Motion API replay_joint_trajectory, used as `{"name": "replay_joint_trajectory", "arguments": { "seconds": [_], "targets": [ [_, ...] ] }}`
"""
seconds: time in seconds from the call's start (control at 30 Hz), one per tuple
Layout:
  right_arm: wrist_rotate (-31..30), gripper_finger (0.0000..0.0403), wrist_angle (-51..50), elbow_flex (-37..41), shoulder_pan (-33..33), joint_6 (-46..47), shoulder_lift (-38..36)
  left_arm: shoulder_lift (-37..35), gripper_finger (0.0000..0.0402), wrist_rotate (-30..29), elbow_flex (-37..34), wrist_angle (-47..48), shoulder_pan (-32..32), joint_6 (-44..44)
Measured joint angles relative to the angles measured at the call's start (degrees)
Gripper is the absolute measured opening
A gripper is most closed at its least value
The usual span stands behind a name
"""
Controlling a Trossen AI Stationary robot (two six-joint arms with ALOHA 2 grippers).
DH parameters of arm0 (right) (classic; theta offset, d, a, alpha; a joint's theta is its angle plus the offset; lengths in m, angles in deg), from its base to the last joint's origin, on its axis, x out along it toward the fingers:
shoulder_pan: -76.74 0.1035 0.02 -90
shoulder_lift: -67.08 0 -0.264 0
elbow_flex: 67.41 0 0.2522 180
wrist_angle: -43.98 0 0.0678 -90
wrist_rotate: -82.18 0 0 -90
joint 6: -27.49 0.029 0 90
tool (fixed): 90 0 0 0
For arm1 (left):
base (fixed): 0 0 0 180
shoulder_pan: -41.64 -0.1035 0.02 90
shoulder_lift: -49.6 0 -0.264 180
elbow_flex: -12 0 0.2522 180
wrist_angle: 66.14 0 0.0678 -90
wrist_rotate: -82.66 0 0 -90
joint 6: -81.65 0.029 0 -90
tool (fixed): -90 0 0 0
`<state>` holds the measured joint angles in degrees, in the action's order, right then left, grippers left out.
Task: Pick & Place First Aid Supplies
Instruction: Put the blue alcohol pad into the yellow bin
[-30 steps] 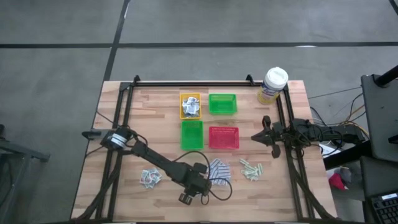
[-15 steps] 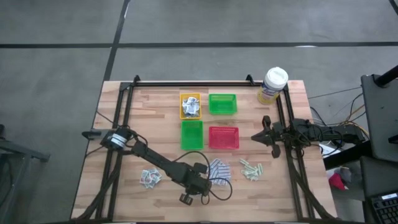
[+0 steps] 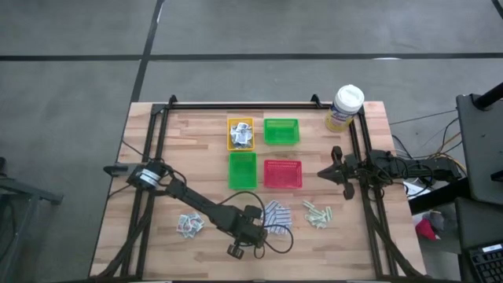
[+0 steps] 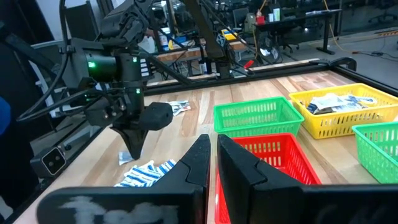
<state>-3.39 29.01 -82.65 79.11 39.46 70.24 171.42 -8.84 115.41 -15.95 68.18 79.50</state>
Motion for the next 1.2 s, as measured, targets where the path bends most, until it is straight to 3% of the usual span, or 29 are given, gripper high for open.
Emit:
{"name": "replay_joint_trajectory", "arguments": {
  "seconds": [0.13,0.53,0.83,1.07,1.2],
  "targets": [
    [0.0,0.0028,0.0,0.0,0.0,0.0,0.0,-0.1,0.0,0.0,0.2,0.6,0.0,0.0],
    [0.0,0.0028,0.0,0.0,0.0,0.0,0.0,-4.8,0.0,-0.6,6.3,14.9,0.1,0.2],
    [0.0,0.0028,0.0,0.0,0.0,0.0,0.0,-7.5,0.0,-1.4,6.4,18.2,-0.4,0.0],
    [0.0,0.0028,0.0,0.0,0.0,0.0,0.0,-9.0,0.0,-1.9,8.1,23.1,-3.3,-1.0],
    [0.0,0.0028,0.0,0.0,0.0,0.0,0.0,-9.0,0.0,-5.6,12.7,29.1,-6.3,-1.4]
  ]
}}
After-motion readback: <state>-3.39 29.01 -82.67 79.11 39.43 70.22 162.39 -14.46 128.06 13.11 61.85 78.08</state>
